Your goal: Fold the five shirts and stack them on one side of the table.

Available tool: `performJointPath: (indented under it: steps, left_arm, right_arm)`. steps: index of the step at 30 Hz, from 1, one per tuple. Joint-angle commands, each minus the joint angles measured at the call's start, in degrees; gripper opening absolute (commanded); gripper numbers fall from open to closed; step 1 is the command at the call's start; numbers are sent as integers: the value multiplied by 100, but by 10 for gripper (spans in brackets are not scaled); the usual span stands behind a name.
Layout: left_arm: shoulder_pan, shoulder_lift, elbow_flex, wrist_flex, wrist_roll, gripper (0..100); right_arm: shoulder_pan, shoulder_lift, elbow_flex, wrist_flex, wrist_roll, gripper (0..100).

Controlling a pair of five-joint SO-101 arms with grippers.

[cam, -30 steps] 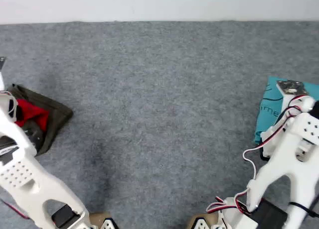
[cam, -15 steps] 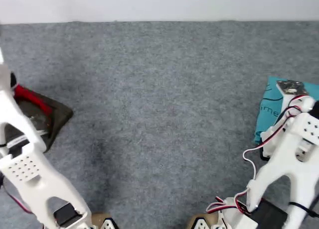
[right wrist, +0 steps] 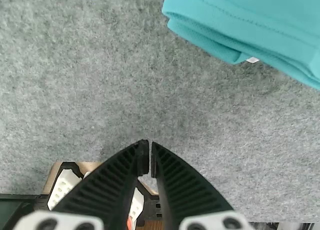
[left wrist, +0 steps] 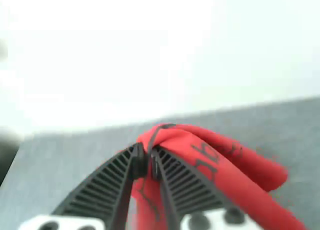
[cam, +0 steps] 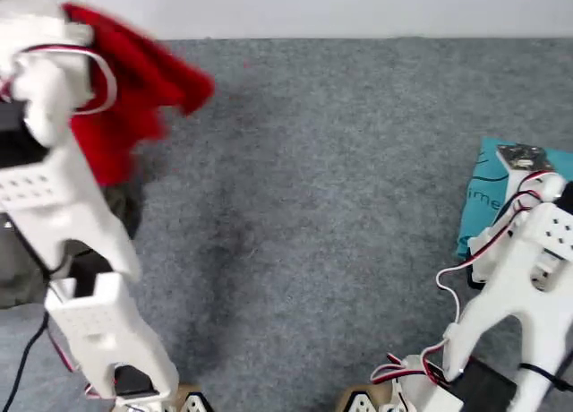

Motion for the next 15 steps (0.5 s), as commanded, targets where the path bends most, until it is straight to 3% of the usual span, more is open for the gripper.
performJointPath:
  steps: [1,7,15]
  left_arm:
    - [1037,-615,-277,97,62,13]
    - [2514,-633,312,105,18,13]
    - [3059,-624,1965,123,-44,13]
  right_arm:
    - [-31,-242,-18,224,-35,10]
    - [-31,-242,-18,224,-35,10]
    - [-31,-242,-18,224,-35,10]
